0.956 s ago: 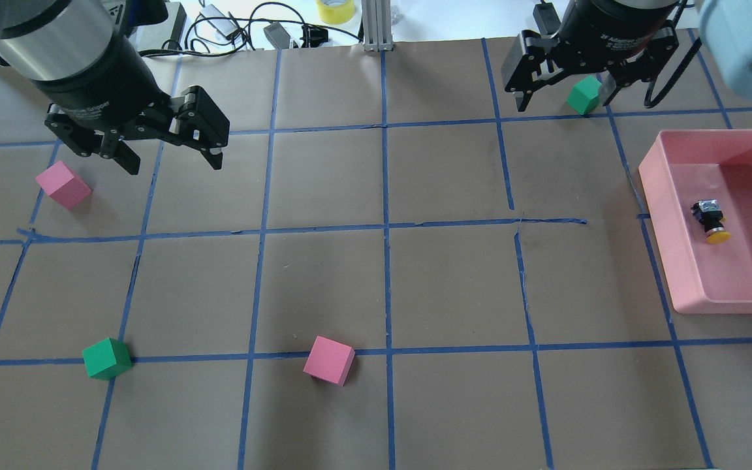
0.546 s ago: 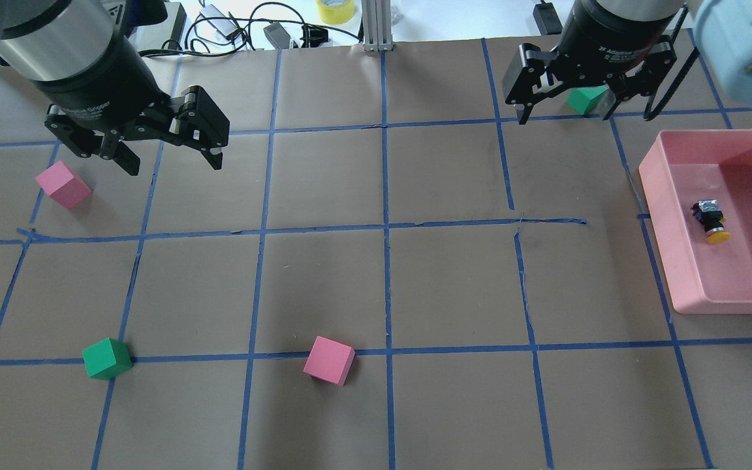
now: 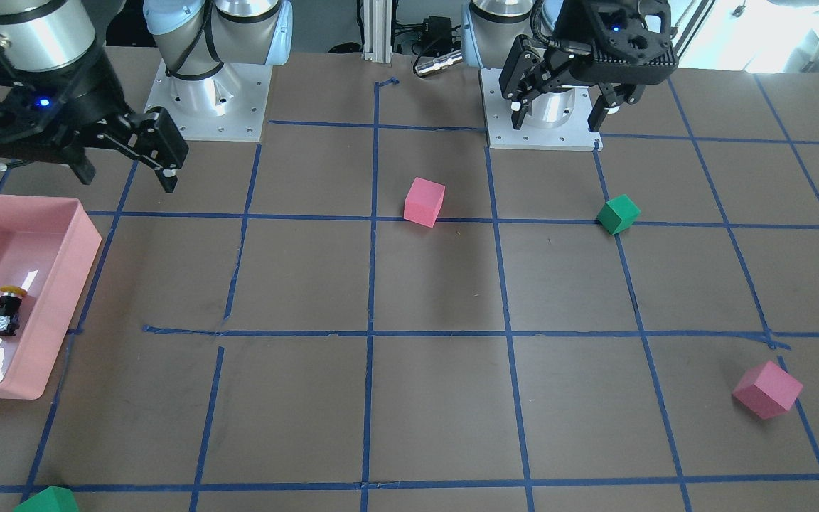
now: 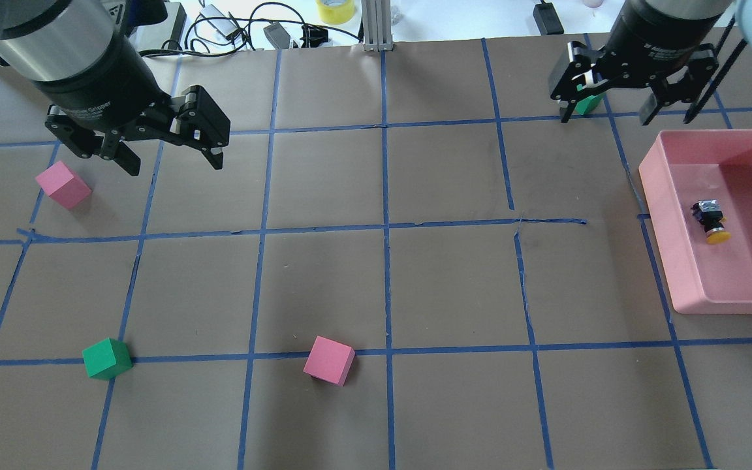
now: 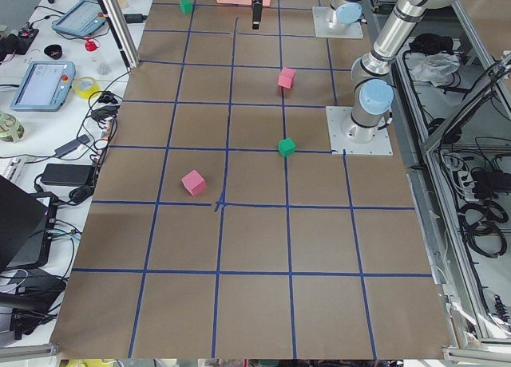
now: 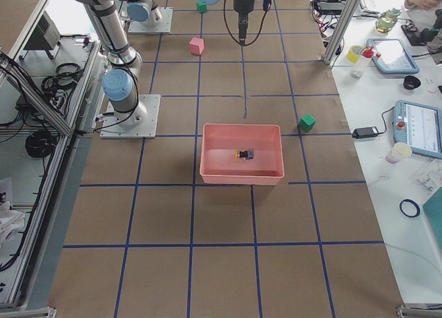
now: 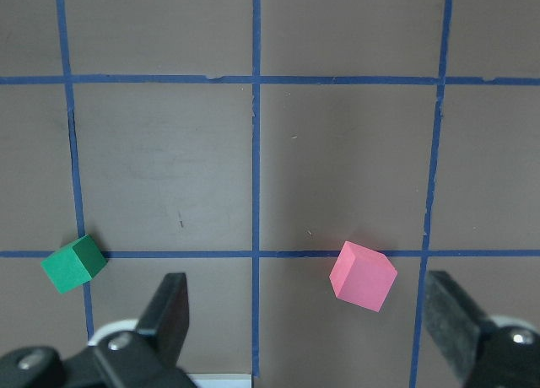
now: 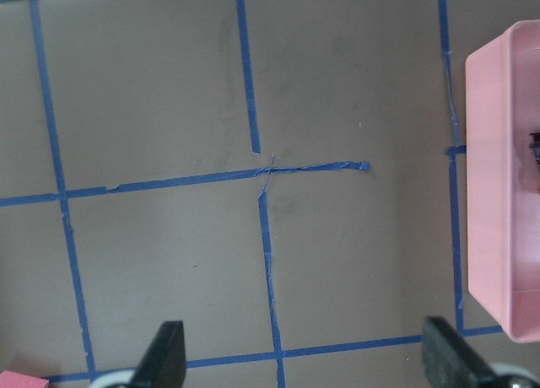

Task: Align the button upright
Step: 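Move the right gripper over the pink bin toward the black button switch, then lower the right gripper into the bin around the button switch body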

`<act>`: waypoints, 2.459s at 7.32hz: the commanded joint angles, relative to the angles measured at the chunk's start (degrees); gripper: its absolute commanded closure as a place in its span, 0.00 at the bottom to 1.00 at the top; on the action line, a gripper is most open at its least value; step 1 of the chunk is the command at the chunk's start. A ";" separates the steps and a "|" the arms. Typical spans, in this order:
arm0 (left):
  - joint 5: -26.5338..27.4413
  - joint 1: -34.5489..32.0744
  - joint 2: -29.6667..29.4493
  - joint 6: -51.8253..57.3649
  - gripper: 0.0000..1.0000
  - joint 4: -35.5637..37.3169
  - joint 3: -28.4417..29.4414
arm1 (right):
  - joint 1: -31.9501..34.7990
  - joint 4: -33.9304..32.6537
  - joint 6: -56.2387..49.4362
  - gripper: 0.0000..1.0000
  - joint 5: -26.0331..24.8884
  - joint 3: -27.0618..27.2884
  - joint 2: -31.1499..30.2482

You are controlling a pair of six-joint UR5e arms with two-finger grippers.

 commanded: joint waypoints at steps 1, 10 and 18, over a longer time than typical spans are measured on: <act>0.03 0.00 0.04 -0.01 0.00 -0.14 0.00 | -7.57 -2.14 -7.50 0.00 0.01 0.08 2.48; -0.06 0.08 -0.40 -0.89 0.00 0.39 0.09 | -27.00 -15.05 -18.70 0.00 -1.84 6.40 11.09; -0.14 0.08 -0.40 -0.89 0.00 0.65 0.18 | -29.13 -21.30 -23.54 0.00 -1.05 9.04 16.64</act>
